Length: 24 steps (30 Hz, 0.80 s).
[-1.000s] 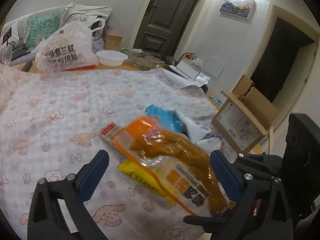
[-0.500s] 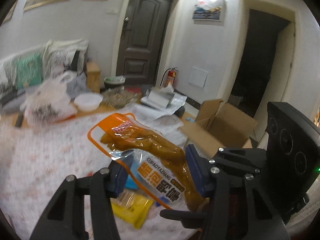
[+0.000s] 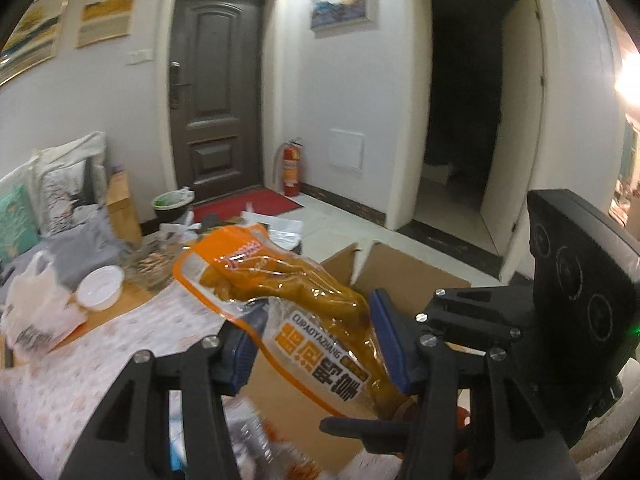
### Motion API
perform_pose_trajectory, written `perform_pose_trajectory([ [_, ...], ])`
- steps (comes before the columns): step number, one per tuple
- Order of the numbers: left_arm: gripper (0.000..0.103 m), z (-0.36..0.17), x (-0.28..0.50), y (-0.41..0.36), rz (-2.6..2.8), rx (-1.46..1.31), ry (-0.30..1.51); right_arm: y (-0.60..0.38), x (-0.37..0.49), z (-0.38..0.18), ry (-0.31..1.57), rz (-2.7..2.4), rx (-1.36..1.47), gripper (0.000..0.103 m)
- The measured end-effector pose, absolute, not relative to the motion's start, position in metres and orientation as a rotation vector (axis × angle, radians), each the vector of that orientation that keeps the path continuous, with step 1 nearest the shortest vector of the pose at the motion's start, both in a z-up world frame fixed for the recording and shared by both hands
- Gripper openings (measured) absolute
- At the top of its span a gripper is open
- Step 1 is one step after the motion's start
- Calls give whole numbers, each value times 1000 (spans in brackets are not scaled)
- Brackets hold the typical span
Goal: Organize snacks
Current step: 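Carry the orange sausage pack with the right gripper into the cardboard box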
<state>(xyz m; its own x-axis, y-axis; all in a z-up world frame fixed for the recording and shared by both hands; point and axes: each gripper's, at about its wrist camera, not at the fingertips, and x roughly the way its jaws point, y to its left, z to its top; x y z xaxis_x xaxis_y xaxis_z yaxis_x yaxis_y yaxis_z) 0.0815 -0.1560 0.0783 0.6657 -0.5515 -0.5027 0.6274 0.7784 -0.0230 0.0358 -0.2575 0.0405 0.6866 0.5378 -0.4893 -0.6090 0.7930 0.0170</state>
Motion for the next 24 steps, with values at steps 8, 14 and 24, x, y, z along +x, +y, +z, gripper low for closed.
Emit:
perform_pose_trajectory([
  [8, 50, 46, 126, -228, -714, 219, 632, -324, 79, 5, 603, 568, -97, 52],
  [14, 50, 22, 143, -251, -737, 219, 701, -345, 89, -15, 666, 540, -90, 54],
  [24, 68, 12, 145, -251, -708, 239, 720, -335, 85, -15, 688, 479, -138, 60],
])
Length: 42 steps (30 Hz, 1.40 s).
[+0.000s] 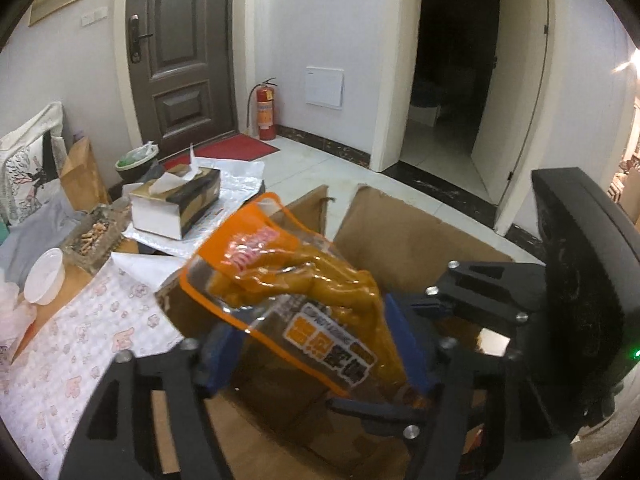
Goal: Organize snacks
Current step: 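Carry the orange sausage pack with the right gripper into the cardboard box, then open the right gripper to drop the pack and withdraw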
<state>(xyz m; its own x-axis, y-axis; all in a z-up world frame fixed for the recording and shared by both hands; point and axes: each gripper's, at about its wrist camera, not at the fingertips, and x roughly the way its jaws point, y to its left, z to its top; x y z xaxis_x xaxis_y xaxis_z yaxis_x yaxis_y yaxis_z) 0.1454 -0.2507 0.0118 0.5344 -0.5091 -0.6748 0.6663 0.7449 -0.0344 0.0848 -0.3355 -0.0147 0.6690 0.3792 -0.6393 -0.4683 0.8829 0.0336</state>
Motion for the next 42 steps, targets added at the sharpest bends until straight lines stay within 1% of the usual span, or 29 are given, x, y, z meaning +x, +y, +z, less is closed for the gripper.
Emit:
perform_pose_trajectory([
  [3, 70, 10, 147, -247, -696, 236, 722, -335, 90, -17, 695, 471, -131, 62],
  [7, 76, 10, 147, -244, -677, 241, 717, -337, 91, -19, 687, 472, -121, 63],
  [9, 78, 10, 147, -242, -675, 238, 715, -335, 89, -19, 684, 467, -130, 66],
  [12, 81, 10, 147, -239, -674, 234, 710, -334, 87, -19, 690, 464, -137, 67],
  [21, 82, 19, 141, -213, -643, 200, 686, -332, 79, -11, 687, 456, -113, 69],
  [24, 82, 26, 133, -198, -623, 189, 670, -325, 72, -4, 668, 451, -116, 72],
  [35, 83, 49, 93, -106, -514, 132, 598, -255, 30, 28, 587, 522, -184, 73],
  [42, 83, 30, 83, -25, -424, 68, 613, -180, 23, 14, 645, 654, -208, 73],
])
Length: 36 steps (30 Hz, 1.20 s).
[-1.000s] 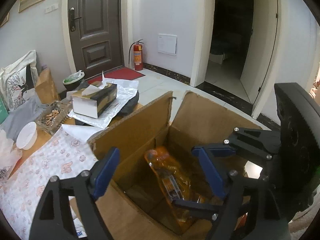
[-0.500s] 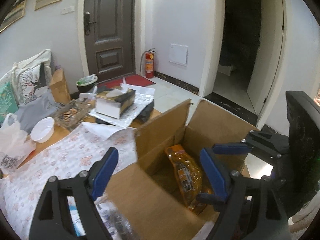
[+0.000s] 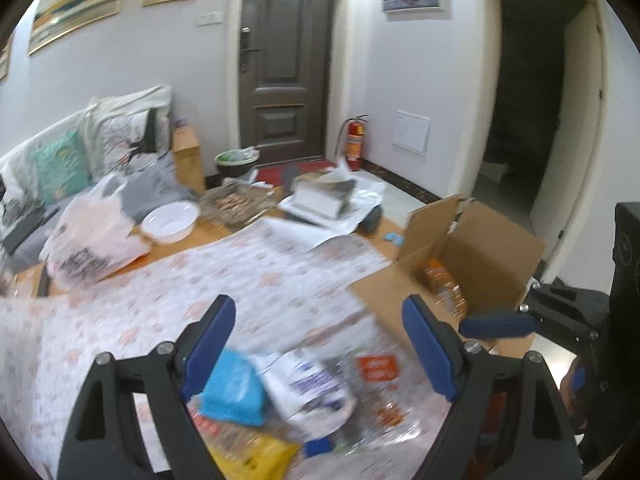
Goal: Organize snacks
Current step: 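Open the right gripper to drop the pack and withdraw, then grasp the white yogurt-snack bag with the right gripper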
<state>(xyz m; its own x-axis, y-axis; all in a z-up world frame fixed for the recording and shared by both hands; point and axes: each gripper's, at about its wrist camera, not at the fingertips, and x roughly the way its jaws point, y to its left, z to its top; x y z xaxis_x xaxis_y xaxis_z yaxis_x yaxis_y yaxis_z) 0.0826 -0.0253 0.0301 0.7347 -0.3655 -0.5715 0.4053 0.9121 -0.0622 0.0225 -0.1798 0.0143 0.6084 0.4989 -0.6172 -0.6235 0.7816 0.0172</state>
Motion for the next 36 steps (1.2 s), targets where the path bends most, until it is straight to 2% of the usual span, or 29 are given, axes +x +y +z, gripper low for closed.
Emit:
perform_pose_trajectory([
  [6, 83, -7, 81, 33, -367, 14, 661, -125, 37, -15, 745, 701, -193, 73],
  [16, 83, -76, 101, 63, -382, -62, 771, -92, 85, -86, 827, 455, -219, 70],
  [31, 83, -100, 121, 61, -449, -121, 806, -96, 110, -123, 873, 339, -211, 70],
  [36, 83, -103, 122, 59, -462, -127, 812, -94, 109, -125, 869, 352, -219, 62],
])
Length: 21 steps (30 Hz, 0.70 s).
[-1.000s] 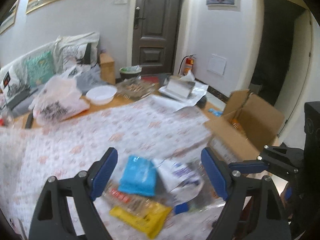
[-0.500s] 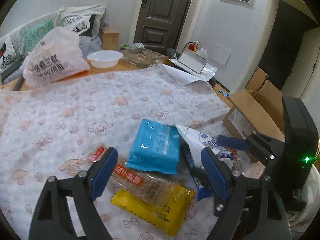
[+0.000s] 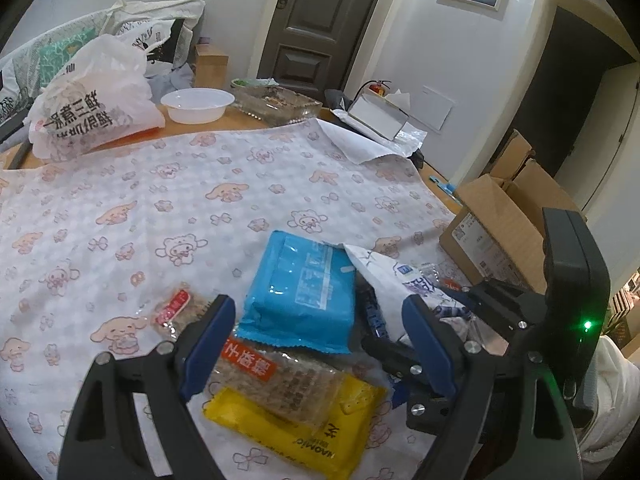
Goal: Organize snacks
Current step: 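Grasp the white yogurt-snack bag with the right gripper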
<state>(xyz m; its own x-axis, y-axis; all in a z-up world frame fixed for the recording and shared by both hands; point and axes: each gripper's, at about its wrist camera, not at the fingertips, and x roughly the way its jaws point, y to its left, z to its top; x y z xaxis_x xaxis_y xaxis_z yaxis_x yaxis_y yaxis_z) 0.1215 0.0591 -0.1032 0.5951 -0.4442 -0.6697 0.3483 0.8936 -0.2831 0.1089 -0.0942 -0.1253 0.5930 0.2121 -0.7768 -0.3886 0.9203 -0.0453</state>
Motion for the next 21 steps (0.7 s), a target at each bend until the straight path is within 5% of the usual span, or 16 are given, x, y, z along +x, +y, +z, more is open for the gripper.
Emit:
perform_pose_trajectory([
  [8, 83, -103, 119, 52, -491, -125, 816, -98, 103, -121, 867, 399, -192, 39],
  [21, 83, -79, 105, 45, -617, -195, 779, -105, 74, -91, 754, 486, -101, 32],
])
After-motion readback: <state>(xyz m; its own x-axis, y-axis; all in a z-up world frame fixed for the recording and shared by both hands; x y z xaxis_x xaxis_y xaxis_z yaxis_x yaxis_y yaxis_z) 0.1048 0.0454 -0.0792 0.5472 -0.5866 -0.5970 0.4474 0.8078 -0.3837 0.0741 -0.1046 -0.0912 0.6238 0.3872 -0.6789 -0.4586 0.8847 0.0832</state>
